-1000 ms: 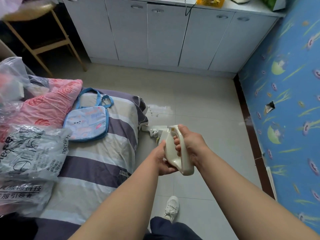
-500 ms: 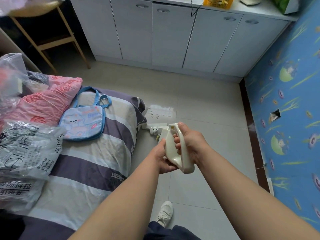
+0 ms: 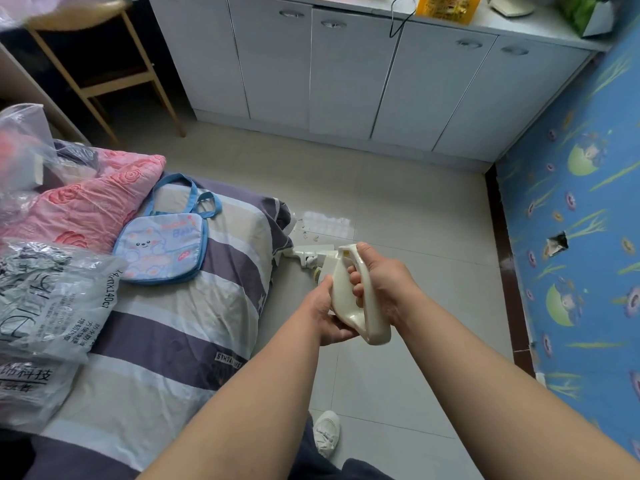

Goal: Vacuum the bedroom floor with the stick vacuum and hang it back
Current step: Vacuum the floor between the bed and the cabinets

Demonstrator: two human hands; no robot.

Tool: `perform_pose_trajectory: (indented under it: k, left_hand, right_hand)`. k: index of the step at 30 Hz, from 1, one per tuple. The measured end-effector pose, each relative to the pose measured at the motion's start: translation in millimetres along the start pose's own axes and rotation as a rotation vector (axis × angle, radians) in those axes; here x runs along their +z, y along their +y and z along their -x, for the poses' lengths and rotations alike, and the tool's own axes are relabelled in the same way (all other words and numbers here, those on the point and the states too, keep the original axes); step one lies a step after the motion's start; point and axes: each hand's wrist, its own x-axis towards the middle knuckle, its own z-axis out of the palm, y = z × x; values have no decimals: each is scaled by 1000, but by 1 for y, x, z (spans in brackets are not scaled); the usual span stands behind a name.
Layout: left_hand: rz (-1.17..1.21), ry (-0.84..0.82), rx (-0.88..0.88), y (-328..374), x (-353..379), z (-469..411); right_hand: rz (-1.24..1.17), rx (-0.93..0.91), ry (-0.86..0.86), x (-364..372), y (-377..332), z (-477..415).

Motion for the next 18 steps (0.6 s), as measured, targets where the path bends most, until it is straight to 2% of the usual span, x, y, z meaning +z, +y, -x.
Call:
perform_pose_trajectory:
  k: [18]
  left_hand:
    - [-15, -4, -18, 71, 21, -12]
  right_hand:
    - [71, 53, -2, 27, -66, -33]
